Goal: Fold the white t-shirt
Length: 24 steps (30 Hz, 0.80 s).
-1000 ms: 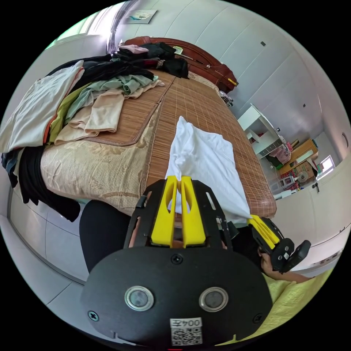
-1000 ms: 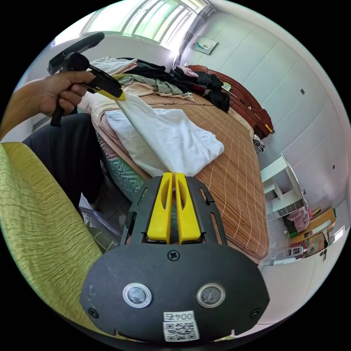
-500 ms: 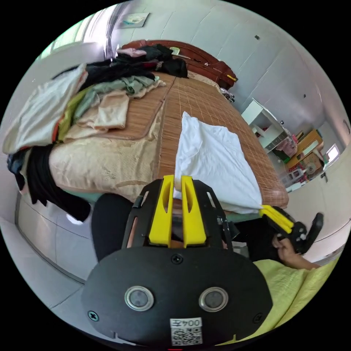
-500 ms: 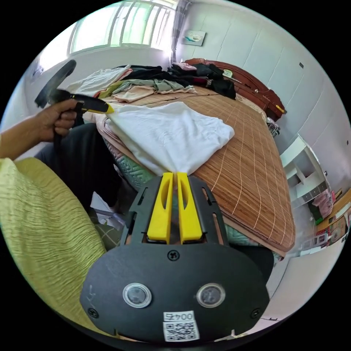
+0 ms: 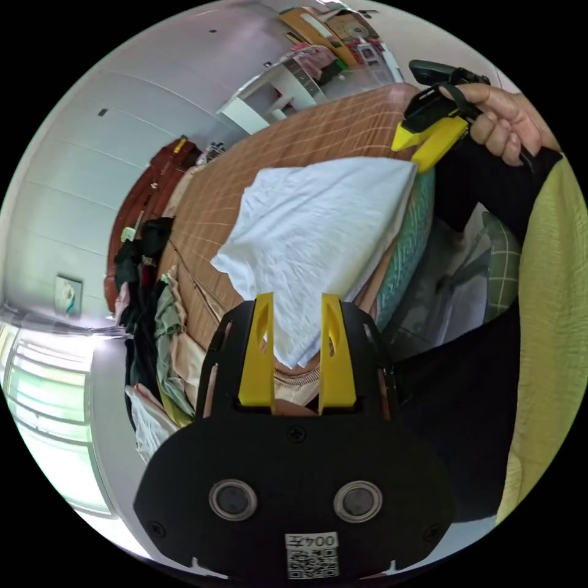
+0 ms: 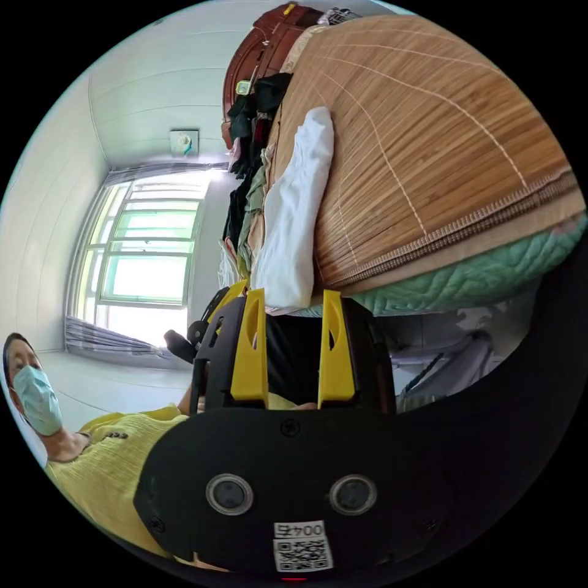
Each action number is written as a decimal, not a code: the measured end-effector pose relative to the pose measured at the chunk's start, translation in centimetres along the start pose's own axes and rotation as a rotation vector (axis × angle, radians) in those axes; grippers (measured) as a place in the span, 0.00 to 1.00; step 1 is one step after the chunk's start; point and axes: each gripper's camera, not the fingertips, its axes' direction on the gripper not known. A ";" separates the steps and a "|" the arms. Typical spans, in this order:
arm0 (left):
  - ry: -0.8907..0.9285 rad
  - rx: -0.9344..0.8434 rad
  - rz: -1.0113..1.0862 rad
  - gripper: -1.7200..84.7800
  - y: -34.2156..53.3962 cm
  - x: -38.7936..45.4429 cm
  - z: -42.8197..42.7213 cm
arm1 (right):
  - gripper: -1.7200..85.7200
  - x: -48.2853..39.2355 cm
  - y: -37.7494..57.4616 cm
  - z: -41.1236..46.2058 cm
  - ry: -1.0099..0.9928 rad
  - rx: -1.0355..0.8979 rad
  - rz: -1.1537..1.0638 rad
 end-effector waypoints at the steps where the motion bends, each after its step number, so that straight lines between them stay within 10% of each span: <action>1: 0.024 -0.007 0.000 0.14 -0.1 -0.1 0.5 | 0.17 0.1 -0.4 0.4 0.001 -0.012 0.004; 24: 0.206 0.188 -0.214 0.11 0.1 -0.6 -1.1 | 0.07 -8.6 0.9 2.5 0.472 0.036 -0.269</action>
